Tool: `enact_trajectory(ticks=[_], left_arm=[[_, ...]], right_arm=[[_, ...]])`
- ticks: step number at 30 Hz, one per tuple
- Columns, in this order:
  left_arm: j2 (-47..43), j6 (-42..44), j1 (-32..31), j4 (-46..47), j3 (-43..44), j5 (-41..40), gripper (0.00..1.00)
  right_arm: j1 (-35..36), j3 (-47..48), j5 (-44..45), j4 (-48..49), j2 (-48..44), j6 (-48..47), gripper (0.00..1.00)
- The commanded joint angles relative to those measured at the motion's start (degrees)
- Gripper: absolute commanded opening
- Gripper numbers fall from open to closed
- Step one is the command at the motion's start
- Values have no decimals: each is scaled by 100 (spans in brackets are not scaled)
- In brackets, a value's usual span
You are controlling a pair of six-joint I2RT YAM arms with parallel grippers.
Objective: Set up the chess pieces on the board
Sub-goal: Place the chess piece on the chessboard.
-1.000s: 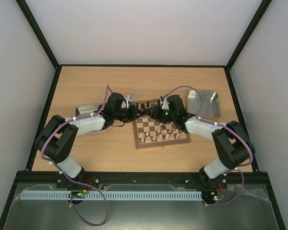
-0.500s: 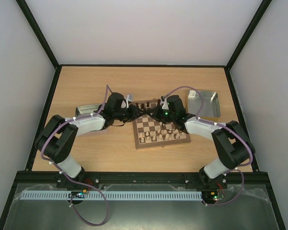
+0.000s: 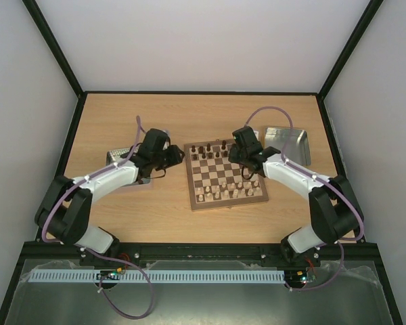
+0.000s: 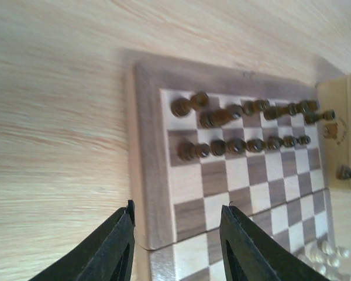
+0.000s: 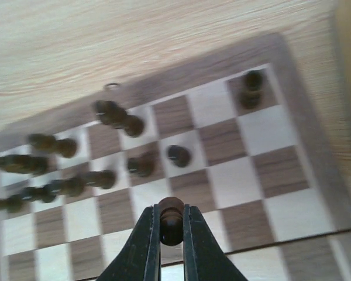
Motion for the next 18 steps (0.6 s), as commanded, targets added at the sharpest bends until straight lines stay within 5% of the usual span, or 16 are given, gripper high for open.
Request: enact_trajectory(ticks=[1,18], left_arm=[[-419,354,221,-536,65,-699,43],[-702,358,767,-354,-343,-171,44]], right_arm=[[-58,285,1251,-895,110,-521,2],[-685,1385,262,-952,1626,-889,3]])
